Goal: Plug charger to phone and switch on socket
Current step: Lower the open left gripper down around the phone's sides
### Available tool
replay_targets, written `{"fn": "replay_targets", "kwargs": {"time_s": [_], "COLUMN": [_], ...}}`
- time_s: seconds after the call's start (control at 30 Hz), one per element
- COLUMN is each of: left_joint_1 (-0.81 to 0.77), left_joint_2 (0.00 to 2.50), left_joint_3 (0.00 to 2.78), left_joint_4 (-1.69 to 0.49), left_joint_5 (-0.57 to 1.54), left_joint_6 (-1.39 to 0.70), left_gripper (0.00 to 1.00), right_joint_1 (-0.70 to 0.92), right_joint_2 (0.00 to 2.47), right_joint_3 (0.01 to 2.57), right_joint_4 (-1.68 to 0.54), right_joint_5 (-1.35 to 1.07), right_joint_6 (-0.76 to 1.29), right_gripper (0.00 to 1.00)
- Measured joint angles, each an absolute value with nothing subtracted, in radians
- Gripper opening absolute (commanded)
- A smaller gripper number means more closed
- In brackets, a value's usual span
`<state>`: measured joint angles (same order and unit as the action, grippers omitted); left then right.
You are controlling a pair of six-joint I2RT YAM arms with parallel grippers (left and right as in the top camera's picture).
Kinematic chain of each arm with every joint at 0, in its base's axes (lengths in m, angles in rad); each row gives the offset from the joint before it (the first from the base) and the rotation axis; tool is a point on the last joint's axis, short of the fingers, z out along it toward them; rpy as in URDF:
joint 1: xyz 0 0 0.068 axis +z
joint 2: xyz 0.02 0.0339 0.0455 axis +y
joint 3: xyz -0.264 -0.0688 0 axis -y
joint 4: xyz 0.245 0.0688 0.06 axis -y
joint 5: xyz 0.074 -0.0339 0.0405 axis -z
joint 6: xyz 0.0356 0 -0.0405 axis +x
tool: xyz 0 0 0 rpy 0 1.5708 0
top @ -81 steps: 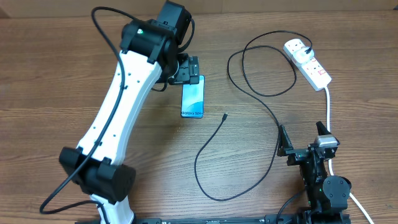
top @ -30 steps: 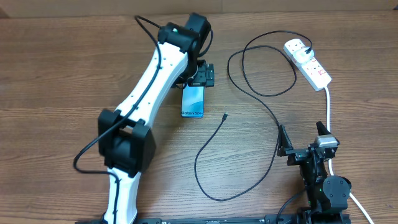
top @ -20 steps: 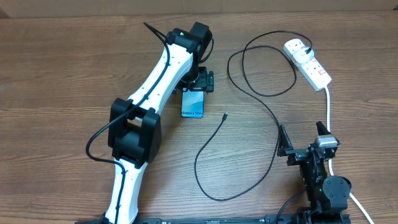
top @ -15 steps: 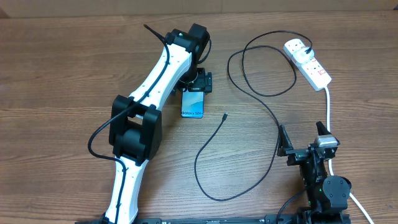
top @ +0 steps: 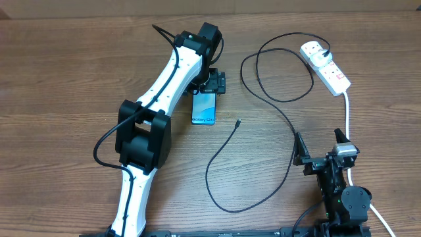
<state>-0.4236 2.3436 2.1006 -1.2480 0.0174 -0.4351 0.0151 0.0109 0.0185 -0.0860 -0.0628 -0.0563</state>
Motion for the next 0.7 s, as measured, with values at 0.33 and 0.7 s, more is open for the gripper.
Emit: {"fn": "replay_targets", "kwargs": {"time_s": [0.33,0.7], "left_joint_1": [-0.424,-0.424], "left_joint_2": [2.373,2.397], "left_joint_3": [2.101,2.101], "left_joint_4": [-1.248,-1.246], "left_joint_5": [0.010,0.010], "left_joint_6": [-0.435,-0.435], "left_gripper": [1.00,1.00], "right_joint_1": [0.015,0.015], "right_joint_2": [0.011,0.011], "right_joint_3": [0.019,0.019], "right_joint_4": [-0.086,-0.086], "right_joint_5": [-0.063,-0.063], "right_joint_6": [-0.056,-0.056], "right_gripper": [1.00,1.00]}}
